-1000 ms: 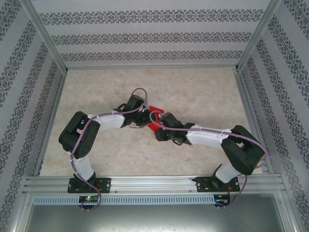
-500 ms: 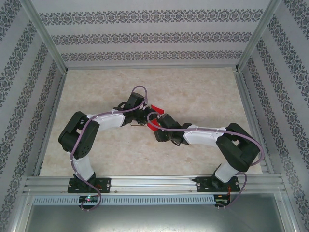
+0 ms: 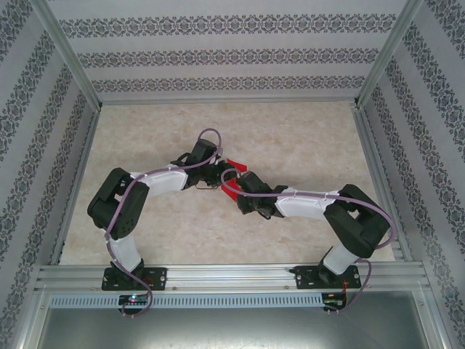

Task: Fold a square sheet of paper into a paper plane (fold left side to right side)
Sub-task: Fourth fold the wing at the center of the table.

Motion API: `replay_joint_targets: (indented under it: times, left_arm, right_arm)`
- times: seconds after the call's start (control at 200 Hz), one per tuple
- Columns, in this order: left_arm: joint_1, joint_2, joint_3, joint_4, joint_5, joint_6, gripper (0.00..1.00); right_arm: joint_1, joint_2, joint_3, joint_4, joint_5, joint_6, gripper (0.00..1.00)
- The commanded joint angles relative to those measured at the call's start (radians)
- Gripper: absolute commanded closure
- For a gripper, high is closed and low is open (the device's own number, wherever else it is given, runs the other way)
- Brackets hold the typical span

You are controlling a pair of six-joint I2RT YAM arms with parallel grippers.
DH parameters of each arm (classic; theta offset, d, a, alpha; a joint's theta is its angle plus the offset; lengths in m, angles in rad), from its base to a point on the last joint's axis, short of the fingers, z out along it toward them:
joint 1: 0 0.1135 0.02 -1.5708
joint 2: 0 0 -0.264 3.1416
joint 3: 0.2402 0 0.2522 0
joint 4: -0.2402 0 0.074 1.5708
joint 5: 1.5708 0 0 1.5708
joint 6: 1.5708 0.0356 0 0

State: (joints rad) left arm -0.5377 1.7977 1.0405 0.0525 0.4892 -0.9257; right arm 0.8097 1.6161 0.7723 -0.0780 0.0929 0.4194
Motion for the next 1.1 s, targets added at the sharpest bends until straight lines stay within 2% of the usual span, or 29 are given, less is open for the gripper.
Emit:
replay_joint_targets:
  times: [0.0,0.095,0.34,0.59,0.724,0.814,0.984,1.099]
  left_arm:
    - [-0.015,-0.047,0.019,-0.025,-0.015,0.001,0.71]
    - [-0.015,-0.059,0.014,-0.036,-0.023,0.01,0.68]
    - [0.007,-0.117,-0.002,-0.1,-0.053,0.034,0.5]
    - [0.101,-0.188,-0.05,-0.157,-0.057,0.058,0.42]
    - [0.116,-0.218,-0.081,-0.172,-0.059,0.085,0.43]
    - [0.113,-0.2,-0.101,-0.145,-0.012,0.096,0.46]
    - [0.075,-0.113,-0.097,-0.057,0.06,0.081,0.51]
    - [0.041,-0.046,-0.048,-0.045,0.068,0.076,0.54]
  right_arm:
    - [0.008,0.025,0.02,-0.011,0.021,0.008,0.85]
    - [0.008,0.03,0.016,-0.007,0.015,0.012,0.89]
    - [0.008,0.041,0.007,0.005,-0.004,0.015,0.92]
    - [-0.003,0.031,-0.007,0.028,-0.05,0.024,0.93]
    - [-0.031,0.019,-0.021,0.07,-0.142,0.036,0.94]
    - [-0.049,0.012,-0.023,0.078,-0.185,0.038,0.94]
    - [-0.085,0.01,-0.041,0.097,-0.257,0.047,0.94]
    - [-0.105,0.007,-0.066,0.124,-0.283,0.059,0.94]
